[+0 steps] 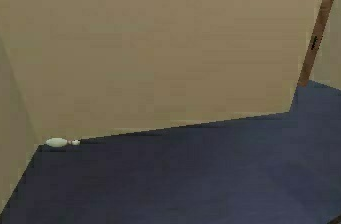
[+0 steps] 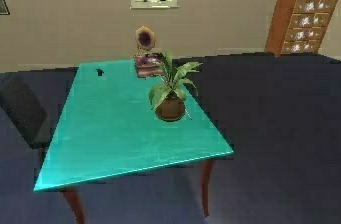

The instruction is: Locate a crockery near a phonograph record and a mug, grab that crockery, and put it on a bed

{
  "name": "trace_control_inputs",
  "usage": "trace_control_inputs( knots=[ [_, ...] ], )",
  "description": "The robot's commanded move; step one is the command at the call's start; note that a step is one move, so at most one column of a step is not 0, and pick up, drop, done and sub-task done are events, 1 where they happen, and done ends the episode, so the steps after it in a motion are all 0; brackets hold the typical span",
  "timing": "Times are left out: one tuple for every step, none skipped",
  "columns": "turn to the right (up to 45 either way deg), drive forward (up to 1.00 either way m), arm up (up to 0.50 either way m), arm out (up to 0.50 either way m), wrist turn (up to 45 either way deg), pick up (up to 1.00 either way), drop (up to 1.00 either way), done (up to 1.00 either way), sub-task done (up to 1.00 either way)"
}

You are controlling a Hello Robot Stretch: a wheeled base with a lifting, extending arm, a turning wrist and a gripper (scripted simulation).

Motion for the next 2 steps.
trace_control_inputs(
  knots=[
    [9.0,0.0,0.0,0.0,0.0,0.0,0.0,0.0,0.0],
    [0.0,0.4,0.0,0.0,0.0,0.0,0.0,0.0,0.0]
  ],
)
